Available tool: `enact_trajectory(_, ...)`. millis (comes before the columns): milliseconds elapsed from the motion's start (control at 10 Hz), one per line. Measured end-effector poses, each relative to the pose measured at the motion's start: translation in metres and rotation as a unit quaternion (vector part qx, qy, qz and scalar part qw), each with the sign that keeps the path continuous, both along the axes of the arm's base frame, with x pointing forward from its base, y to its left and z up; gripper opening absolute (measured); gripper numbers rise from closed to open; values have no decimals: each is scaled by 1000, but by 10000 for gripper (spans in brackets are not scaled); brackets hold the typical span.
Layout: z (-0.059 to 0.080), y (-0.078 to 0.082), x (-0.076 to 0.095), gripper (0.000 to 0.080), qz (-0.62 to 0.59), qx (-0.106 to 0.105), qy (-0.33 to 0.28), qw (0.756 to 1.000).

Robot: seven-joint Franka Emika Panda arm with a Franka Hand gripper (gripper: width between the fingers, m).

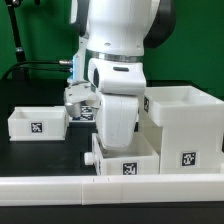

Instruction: Assemble drawer

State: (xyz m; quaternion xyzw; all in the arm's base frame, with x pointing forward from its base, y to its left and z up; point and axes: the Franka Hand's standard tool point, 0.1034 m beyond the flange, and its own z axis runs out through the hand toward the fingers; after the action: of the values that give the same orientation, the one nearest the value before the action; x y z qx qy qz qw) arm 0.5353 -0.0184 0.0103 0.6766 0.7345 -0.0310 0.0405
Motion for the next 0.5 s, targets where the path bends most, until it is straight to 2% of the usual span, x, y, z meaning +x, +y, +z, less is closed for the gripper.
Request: enact_trajectory(500, 0, 3, 1, 44, -3, -5, 0, 1000)
